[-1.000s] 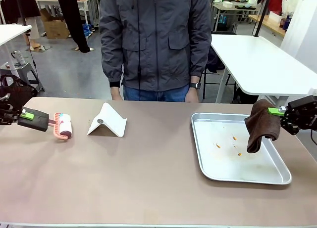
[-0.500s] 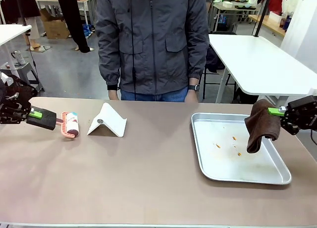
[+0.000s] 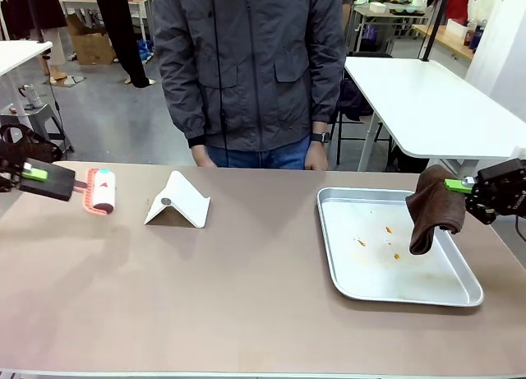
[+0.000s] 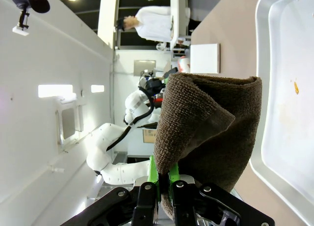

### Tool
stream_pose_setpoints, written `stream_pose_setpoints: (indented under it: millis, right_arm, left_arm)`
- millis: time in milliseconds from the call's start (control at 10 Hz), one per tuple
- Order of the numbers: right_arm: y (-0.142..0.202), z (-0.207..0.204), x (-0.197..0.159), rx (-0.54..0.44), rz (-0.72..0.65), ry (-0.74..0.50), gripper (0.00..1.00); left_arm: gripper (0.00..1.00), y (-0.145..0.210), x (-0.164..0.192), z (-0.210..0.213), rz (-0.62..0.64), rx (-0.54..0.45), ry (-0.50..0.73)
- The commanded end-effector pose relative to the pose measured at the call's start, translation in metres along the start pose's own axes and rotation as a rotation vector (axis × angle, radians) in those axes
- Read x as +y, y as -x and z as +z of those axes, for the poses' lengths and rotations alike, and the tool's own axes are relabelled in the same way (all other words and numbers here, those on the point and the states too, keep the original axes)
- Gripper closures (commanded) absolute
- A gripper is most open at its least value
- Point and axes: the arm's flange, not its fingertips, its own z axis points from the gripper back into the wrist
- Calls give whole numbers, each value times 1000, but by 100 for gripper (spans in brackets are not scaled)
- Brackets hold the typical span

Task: Clean the surface of the table.
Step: If a person points to the right, clean the right side of the table with your right hand, and if they point to the left, clean the left side with your left hand.

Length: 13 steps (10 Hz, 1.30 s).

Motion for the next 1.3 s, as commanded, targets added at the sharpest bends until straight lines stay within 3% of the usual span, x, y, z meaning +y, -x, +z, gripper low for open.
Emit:
stream_pose_setpoints:
  millis: [0,200,500,800,1000,1200]
  right_arm:
    - [0,1,3,3,3,-16,100]
    - [0,1,3,3,3,-16,100]
    - [0,1,3,3,3,-16,100]
    - [0,1,3,3,3,-16,100]
    - [0,1,3,3,3,-16,100]
    - [0,1,3,3,3,-16,100]
  left_arm:
    - [78,20,-9,38,-53,-39,91]
    - [78,39,-4,86,-44,-16,178]
    - [78,81,14,149,64,60,425]
    - [78,85,40,169,141,69,515]
    - [78,83,57,178,122,105,555]
    - [78,91,50,166,153,93,515]
